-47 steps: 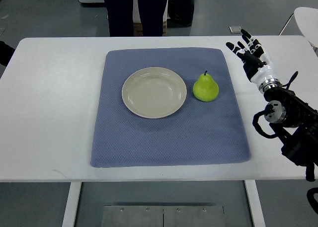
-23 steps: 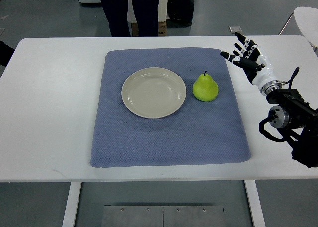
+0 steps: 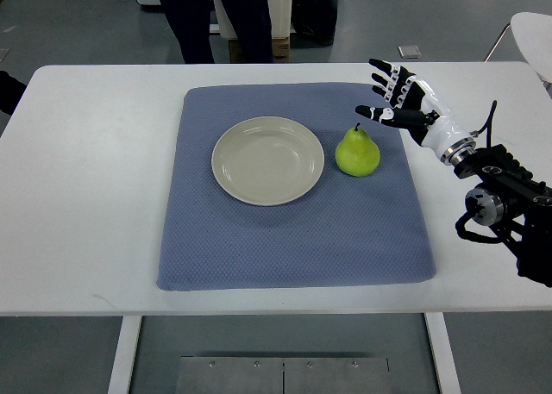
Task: Place pear on plate with right hand
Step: 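Reach the right hand toward the green pear beside the plate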
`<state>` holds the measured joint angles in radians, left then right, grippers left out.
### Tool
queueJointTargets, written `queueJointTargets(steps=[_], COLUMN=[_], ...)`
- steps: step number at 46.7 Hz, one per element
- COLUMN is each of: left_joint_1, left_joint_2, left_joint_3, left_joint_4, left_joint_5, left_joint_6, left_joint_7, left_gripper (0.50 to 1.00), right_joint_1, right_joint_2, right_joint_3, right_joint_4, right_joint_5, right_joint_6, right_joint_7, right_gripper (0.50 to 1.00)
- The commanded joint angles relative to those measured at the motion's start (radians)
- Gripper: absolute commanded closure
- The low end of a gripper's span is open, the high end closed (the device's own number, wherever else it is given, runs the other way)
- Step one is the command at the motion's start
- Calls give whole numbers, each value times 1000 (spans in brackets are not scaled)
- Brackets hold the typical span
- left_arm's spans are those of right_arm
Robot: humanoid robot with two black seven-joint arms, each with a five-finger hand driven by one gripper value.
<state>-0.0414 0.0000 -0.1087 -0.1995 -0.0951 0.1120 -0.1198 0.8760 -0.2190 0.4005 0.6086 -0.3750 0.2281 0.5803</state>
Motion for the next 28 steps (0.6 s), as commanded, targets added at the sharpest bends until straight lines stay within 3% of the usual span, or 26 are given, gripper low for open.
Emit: queueJointTargets(steps=[1,14,28], left_joint_1=[0,0,0], left_joint_2=[0,0,0], left_joint_3=[0,0,0], left_joint_4=[-1,0,0], left_joint_5=[0,0,0], left_joint_6=[0,0,0], left_joint_7=[0,0,0], left_gripper=[500,500,500], right_joint_1=[-2,12,31], right_joint_2=[3,18,46], right_joint_3=[0,-106,-203], right_joint_4=[-1,-7,-16], right_joint_5=[-38,-51,-53], right_joint_6=[0,-19,-139], right_joint_7=[13,31,31], right_gripper=[500,500,500])
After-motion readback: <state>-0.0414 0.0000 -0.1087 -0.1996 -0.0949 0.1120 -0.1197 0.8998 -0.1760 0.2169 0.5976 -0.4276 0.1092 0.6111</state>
